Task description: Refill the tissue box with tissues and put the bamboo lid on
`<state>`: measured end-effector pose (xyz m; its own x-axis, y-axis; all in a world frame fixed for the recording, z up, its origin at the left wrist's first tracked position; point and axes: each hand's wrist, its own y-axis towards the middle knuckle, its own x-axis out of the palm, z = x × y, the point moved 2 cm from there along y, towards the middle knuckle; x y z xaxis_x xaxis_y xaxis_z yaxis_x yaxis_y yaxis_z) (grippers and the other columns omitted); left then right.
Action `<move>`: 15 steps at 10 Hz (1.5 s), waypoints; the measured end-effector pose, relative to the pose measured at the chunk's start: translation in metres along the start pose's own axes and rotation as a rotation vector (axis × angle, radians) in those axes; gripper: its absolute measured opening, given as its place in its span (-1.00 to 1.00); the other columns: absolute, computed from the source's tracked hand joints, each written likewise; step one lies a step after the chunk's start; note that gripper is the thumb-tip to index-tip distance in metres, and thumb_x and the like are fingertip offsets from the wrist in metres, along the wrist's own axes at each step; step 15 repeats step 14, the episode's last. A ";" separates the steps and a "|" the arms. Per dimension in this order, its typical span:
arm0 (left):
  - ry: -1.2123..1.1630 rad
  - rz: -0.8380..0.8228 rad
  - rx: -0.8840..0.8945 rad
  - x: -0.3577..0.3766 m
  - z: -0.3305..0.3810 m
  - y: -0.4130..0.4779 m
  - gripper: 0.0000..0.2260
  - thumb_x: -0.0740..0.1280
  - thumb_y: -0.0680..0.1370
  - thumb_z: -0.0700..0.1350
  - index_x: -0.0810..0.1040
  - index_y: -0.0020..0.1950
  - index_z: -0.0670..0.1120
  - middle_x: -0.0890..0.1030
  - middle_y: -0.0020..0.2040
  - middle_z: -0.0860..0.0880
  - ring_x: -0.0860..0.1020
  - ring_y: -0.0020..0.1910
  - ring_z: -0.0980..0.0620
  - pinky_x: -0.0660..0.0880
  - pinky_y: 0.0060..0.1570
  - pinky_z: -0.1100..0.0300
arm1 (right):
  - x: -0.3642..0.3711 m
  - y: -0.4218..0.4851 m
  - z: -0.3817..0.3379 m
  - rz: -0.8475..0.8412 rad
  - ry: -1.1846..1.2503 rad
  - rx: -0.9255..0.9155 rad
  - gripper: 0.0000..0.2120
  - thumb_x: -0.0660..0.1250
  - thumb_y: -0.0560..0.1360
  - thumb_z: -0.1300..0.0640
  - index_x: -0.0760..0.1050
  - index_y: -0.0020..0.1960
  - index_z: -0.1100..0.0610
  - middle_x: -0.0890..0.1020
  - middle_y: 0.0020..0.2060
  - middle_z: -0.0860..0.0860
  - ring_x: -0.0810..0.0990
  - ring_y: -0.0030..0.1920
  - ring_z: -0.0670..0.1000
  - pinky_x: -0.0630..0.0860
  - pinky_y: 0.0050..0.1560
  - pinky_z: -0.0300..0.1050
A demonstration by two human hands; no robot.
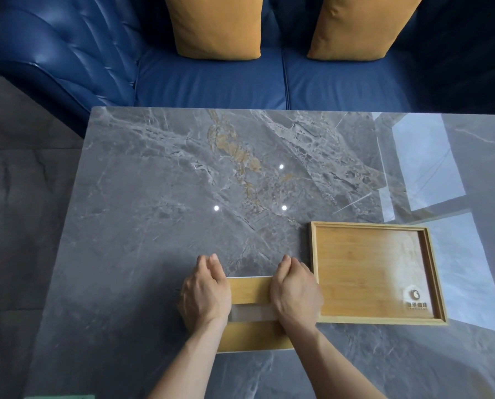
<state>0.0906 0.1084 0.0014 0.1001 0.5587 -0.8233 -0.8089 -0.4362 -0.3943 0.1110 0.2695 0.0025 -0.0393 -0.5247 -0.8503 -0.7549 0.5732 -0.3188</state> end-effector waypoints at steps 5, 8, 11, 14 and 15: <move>0.076 0.000 0.309 -0.009 -0.034 -0.035 -0.57 -0.08 0.59 0.19 0.36 0.29 0.03 0.63 0.14 -0.08 0.63 -0.10 -0.26 0.54 -0.23 -0.06 | -0.012 -0.032 0.033 -0.089 -0.073 -0.402 -0.46 -0.14 0.61 -0.20 0.16 0.53 -0.06 0.47 0.15 -0.07 0.55 0.01 0.04 0.55 -0.15 0.01; 0.105 0.015 0.347 -0.007 -0.033 -0.029 -0.58 -0.13 0.57 0.20 0.37 0.14 0.00 0.62 0.00 -0.12 0.60 -0.15 -0.29 0.48 -0.29 -0.05 | -0.012 -0.033 0.029 -0.087 -0.099 -0.390 -0.49 -0.18 0.61 -0.19 0.24 0.45 -0.04 0.53 0.12 -0.07 0.60 -0.03 0.05 0.52 -0.16 0.00; 0.148 0.003 0.368 -0.014 -0.026 -0.030 -0.57 -0.13 0.55 0.19 0.37 0.14 -0.03 0.61 0.02 -0.11 0.61 -0.10 -0.25 0.46 -0.26 -0.03 | -0.016 -0.034 0.027 -0.020 -0.116 -0.389 -0.50 -0.16 0.61 -0.20 0.26 0.42 -0.04 0.55 0.11 -0.08 0.58 0.02 0.03 0.57 -0.11 -0.02; 0.372 -0.006 0.611 -0.059 -0.019 -0.016 -0.32 -0.11 0.50 0.28 0.43 0.37 -0.13 0.58 0.25 -0.12 0.53 0.18 -0.14 0.48 0.17 -0.04 | -0.054 -0.024 0.023 -0.066 -0.300 -0.458 -0.33 -0.14 0.57 -0.31 0.20 0.55 0.01 0.25 0.56 0.03 0.15 0.55 0.04 0.23 0.48 -0.01; 0.372 -0.006 0.611 -0.059 -0.019 -0.016 -0.32 -0.11 0.50 0.28 0.43 0.37 -0.13 0.58 0.25 -0.12 0.53 0.18 -0.14 0.48 0.17 -0.04 | -0.054 -0.024 0.023 -0.066 -0.300 -0.458 -0.33 -0.14 0.57 -0.31 0.20 0.55 0.01 0.25 0.56 0.03 0.15 0.55 0.04 0.23 0.48 -0.01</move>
